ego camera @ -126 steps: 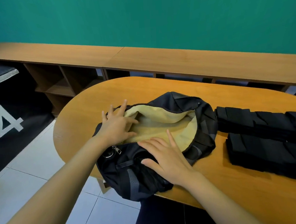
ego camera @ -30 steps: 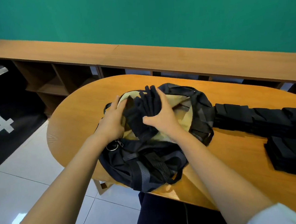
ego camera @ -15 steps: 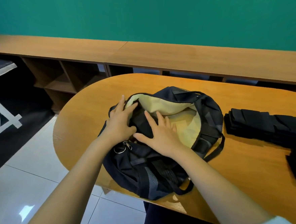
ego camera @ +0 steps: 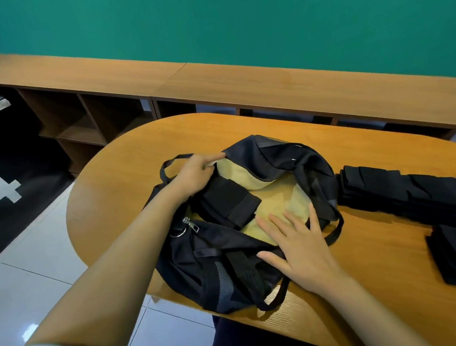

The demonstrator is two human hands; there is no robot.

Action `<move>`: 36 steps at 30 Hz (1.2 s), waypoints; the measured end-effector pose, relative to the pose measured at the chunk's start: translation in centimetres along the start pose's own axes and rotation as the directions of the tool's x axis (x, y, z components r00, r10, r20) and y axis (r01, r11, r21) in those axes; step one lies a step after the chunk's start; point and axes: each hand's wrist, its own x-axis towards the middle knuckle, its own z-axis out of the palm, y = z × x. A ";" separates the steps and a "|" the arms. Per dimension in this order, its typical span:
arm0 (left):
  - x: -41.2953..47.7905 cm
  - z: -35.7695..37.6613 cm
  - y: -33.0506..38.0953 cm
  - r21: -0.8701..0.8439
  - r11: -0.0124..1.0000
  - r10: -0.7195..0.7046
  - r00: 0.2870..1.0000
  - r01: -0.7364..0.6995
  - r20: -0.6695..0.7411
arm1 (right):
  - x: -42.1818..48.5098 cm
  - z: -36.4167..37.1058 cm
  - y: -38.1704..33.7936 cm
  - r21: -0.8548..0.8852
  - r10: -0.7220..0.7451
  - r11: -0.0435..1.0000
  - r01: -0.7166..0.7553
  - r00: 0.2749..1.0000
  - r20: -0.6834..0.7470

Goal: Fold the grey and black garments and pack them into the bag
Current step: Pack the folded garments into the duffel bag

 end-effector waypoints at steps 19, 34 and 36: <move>-1.9 -2.7 3.4 0.100 0.945 0.326 0.926 -0.312 -0.191 | 5.8 -3.4 -2.8 0.336 0.060 0.942 -0.014 0.990 -0.129; -6.8 -1.5 1.9 0.293 0.947 0.182 0.971 -0.130 -0.155 | 10.9 -4.4 -2.4 0.713 0.209 0.521 -0.470 0.880 0.428; -6.9 -2.1 1.6 0.243 0.943 0.259 0.960 -0.226 -0.111 | 11.3 -4.2 -3.1 0.738 0.222 0.454 -0.500 0.865 0.450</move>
